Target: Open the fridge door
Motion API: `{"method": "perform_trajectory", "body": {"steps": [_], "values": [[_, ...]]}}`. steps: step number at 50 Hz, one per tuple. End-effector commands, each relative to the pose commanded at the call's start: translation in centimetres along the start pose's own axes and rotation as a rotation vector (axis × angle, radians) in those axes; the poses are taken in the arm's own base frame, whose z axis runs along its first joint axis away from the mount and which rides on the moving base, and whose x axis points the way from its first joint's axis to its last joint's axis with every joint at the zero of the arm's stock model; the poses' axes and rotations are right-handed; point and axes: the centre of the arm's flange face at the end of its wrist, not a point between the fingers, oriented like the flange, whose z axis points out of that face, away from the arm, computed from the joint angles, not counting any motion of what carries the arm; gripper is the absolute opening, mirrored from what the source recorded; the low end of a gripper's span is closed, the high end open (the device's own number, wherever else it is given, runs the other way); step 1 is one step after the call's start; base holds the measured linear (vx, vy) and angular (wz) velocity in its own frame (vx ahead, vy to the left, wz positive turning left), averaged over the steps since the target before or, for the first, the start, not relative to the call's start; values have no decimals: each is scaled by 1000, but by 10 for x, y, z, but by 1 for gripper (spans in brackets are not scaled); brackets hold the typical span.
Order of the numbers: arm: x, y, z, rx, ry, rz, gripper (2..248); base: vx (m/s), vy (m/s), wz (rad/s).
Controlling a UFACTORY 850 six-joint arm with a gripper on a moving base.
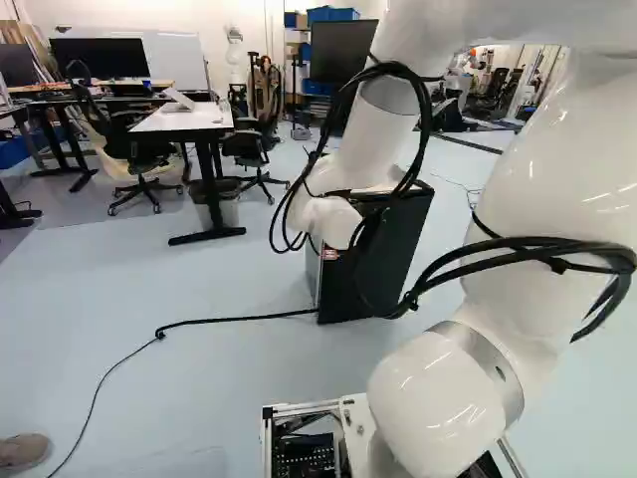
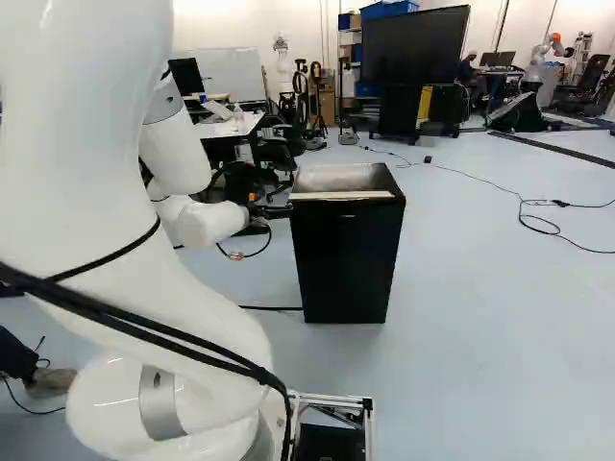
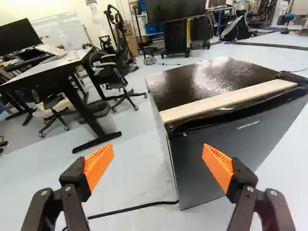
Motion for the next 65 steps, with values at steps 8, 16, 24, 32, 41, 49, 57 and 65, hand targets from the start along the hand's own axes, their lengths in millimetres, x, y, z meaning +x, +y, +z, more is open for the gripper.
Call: {"method": "perform_trajectory", "body": {"steps": [8,16,24,32,41,49,57,65], "values": [[-7,-9,10,-31,-13,19,247,0,0,0],[-14,-17,21,-64,-25,37,247,0,0,0],[-22,-26,33,-99,-33,55,247,0,0,0],[-30,-35,44,-136,-31,73,247,0,0,0],[-37,-43,60,-184,-20,94,247,0,0,0],[-44,-47,75,-234,-6,116,247,0,0,0],[-50,-49,89,-290,10,139,247,0,0,0],[-53,-46,96,-347,29,162,247,0,0,0]]}}
